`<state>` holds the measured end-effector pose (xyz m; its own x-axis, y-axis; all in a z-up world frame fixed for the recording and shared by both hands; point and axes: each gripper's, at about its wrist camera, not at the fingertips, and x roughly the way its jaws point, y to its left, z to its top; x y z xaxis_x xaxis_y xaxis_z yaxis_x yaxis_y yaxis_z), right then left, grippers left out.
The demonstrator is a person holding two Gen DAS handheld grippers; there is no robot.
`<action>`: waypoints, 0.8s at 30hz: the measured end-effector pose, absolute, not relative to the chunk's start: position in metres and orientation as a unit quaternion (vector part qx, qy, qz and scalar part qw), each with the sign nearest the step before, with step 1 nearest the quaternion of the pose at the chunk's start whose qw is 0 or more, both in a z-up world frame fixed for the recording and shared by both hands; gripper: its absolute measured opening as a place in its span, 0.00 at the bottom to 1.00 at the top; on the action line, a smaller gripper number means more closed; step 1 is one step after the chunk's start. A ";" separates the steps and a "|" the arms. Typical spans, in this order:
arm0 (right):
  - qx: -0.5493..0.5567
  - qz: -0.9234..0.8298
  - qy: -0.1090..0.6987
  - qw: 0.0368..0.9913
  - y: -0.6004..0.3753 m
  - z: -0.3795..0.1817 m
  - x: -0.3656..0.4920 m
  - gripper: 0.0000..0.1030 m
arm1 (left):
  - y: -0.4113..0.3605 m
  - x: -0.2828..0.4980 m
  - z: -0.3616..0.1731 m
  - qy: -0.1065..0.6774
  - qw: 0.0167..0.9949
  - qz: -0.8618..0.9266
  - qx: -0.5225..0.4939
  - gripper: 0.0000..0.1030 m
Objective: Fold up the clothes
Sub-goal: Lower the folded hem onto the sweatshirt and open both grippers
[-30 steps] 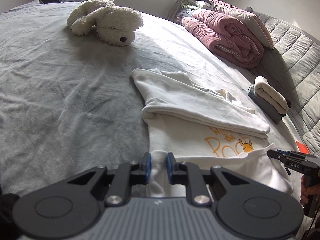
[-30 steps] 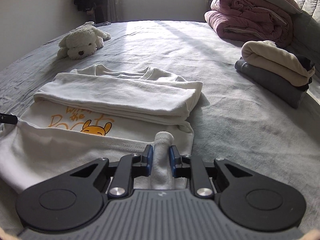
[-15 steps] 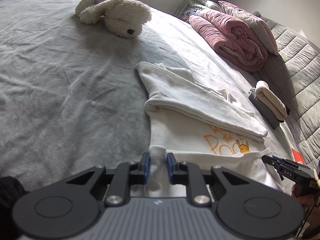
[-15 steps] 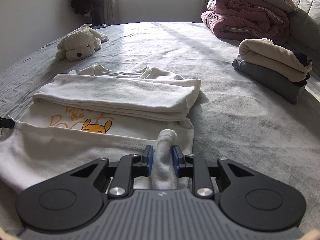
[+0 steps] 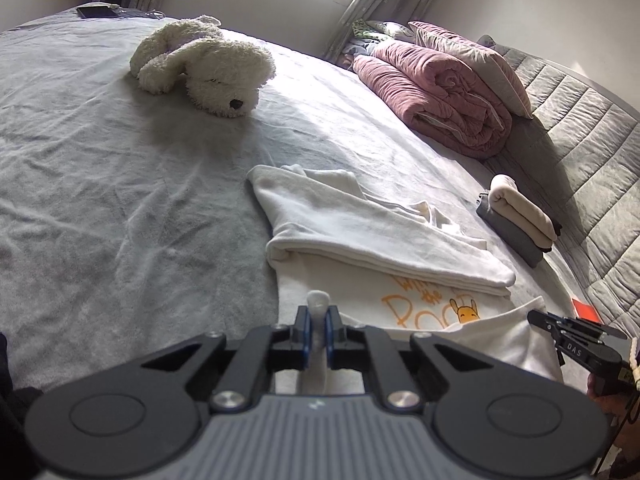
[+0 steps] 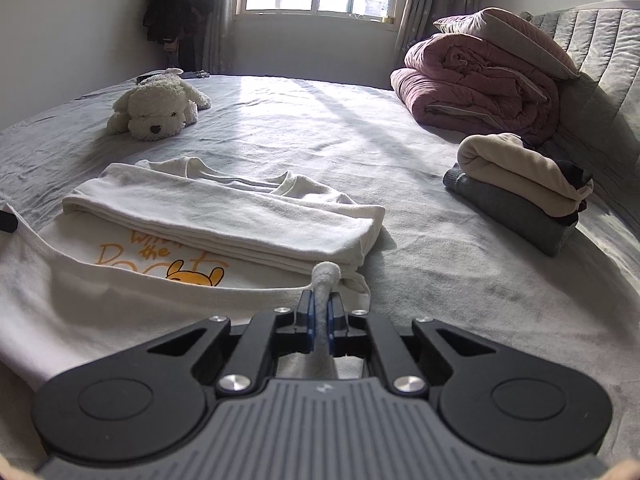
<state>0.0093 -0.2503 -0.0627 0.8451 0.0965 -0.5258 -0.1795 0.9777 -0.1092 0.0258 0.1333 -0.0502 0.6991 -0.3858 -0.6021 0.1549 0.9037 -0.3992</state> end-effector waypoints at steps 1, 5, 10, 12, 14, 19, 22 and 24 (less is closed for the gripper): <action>-0.083 0.068 0.261 0.959 -0.250 -0.061 0.007 0.05 | 0.133 0.026 -0.048 0.353 0.910 -0.148 -0.162 0.07; -0.100 0.053 0.229 0.967 -0.252 -0.054 0.000 0.05 | 0.132 0.029 -0.039 0.329 0.919 -0.145 -0.163 0.07; -0.111 0.039 0.211 0.970 -0.255 -0.058 0.004 0.05 | 0.123 0.040 -0.038 0.303 0.930 -0.136 -0.159 0.07; -0.112 0.035 0.215 0.970 -0.256 -0.062 0.009 0.05 | 0.117 0.047 -0.041 0.298 0.934 -0.130 -0.150 0.07; -0.112 0.030 0.218 0.969 -0.256 -0.069 0.015 0.05 | 0.109 0.055 -0.048 0.295 0.939 -0.118 -0.132 0.07; -0.122 0.026 0.228 0.966 -0.255 -0.084 0.028 0.05 | 0.101 0.069 -0.075 0.318 0.939 -0.080 -0.105 0.07; -0.118 0.027 0.261 0.958 -0.256 -0.096 0.037 0.05 | 0.099 0.071 -0.084 0.321 0.940 -0.074 -0.090 0.09; -0.114 0.024 0.266 0.957 -0.257 -0.100 0.037 0.06 | 0.097 0.070 -0.087 0.321 0.941 -0.070 -0.079 0.11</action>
<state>0.0370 -0.2566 -0.0996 0.8573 -0.0149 -0.5147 -0.1062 0.9730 -0.2050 0.0701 0.0967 -0.0869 0.7844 -0.1816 -0.5930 0.0808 0.9779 -0.1926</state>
